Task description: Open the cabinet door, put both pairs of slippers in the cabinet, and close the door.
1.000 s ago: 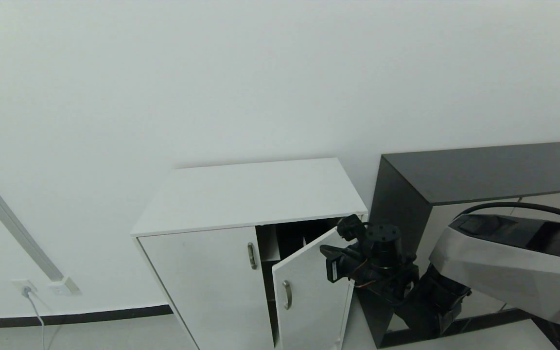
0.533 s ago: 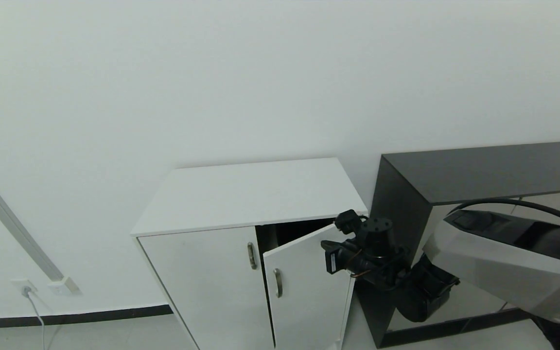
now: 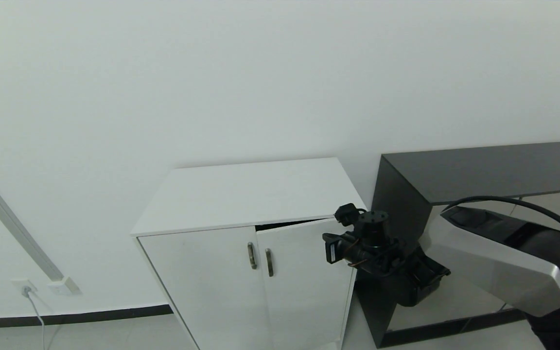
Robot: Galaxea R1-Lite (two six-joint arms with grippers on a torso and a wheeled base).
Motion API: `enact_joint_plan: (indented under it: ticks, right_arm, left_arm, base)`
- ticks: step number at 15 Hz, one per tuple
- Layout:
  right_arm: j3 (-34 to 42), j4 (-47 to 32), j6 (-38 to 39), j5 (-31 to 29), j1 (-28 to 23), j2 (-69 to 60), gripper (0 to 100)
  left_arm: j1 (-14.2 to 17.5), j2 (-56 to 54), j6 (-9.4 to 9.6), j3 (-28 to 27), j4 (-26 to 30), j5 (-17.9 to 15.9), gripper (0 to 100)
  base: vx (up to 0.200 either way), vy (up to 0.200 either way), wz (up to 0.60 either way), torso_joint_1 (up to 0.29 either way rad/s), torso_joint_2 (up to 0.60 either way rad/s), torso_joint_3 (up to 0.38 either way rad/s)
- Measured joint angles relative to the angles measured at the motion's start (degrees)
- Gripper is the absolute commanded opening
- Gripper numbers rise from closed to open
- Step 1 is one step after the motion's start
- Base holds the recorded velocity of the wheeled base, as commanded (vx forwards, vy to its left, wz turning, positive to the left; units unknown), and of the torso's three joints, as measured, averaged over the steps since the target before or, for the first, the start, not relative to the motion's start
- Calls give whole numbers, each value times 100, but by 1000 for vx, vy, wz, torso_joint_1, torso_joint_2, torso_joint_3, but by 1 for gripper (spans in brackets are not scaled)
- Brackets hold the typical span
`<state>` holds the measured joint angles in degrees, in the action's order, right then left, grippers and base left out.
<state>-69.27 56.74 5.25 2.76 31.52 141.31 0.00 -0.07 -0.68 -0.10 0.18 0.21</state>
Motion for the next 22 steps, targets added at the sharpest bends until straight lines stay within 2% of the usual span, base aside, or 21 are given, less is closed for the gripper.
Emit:
enact_joint_plan:
  ticks: [16, 19, 22]
  right_arm:
    - [-641, -391, 0, -13, -24, 201, 0]
    - [-525, -343, 0, -20, -24, 182, 0]
    - [-18, 57, 7, -20, 22, -2, 0]
  left_arm:
    - [-2, 0, -5, 0, 0, 4, 0]
    - [-2, 0, -2, 0, 0, 1, 0]
    - [-2, 0, 0, 0, 0, 4, 0]
  base:
    - [0, 0, 0, 0, 0, 0]
    - [0, 0, 0, 0, 0, 0]
    - [0, 0, 0, 0, 0, 0]
